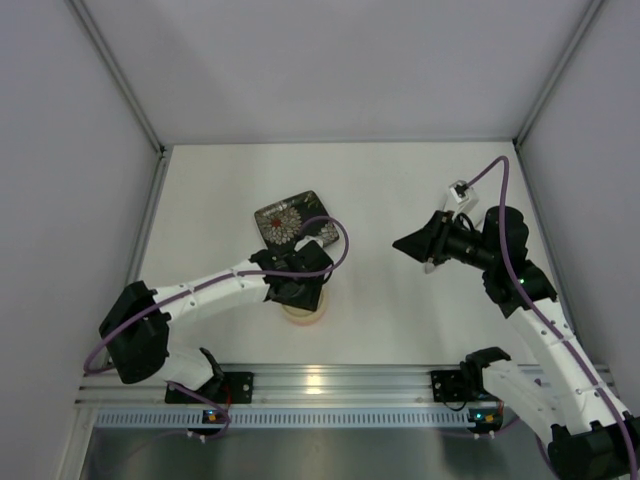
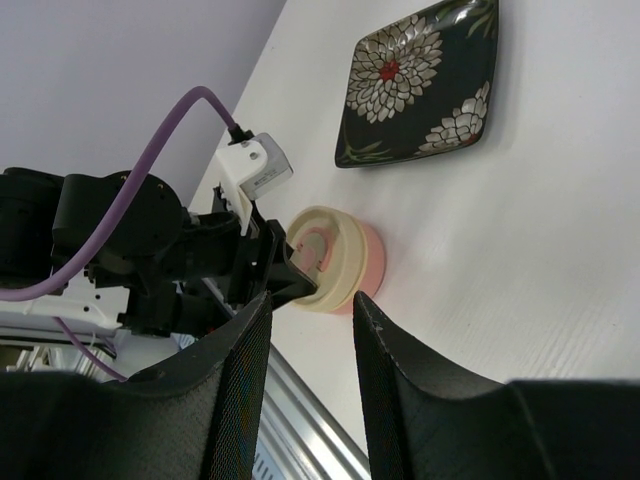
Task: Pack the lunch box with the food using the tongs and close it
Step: Close the box lid on the packing box.
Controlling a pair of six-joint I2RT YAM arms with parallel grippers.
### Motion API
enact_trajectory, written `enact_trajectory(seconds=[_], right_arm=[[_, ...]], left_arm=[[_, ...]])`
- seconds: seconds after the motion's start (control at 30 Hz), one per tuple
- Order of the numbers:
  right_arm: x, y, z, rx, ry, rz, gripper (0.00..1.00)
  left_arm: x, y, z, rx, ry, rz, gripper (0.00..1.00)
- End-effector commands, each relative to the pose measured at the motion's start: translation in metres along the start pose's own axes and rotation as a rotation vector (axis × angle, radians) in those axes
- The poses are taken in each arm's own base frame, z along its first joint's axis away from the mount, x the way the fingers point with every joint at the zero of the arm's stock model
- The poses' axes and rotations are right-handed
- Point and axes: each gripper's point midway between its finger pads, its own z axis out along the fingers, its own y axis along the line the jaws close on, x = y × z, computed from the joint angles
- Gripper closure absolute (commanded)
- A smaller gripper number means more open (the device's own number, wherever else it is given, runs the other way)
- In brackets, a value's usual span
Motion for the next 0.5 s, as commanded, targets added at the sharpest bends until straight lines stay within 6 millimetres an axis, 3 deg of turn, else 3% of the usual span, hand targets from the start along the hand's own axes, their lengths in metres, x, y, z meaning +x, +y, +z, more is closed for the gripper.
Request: enact_trajectory(seconds=[0.0,0.2,0.47], right_arm=[[-0.005,0.001,-0.002,-0.010,-0.020,-0.035,0.63],[-0.004,0.001,-0.002,-0.009,-0.016,-0.035,0.63],[-0.004,0.002,-0.002,-0.017,-0.014,-0.032,0.63]], left_arm=[[0.005,0.000,0.007,-0.006,0.004,-0.014,0.51],[0.013,0.001,0.016,-0.008,0.027,-0.012,0.48],[-0.002,-0.003,0.006,-0.010,0.001,-0.008,0.37]])
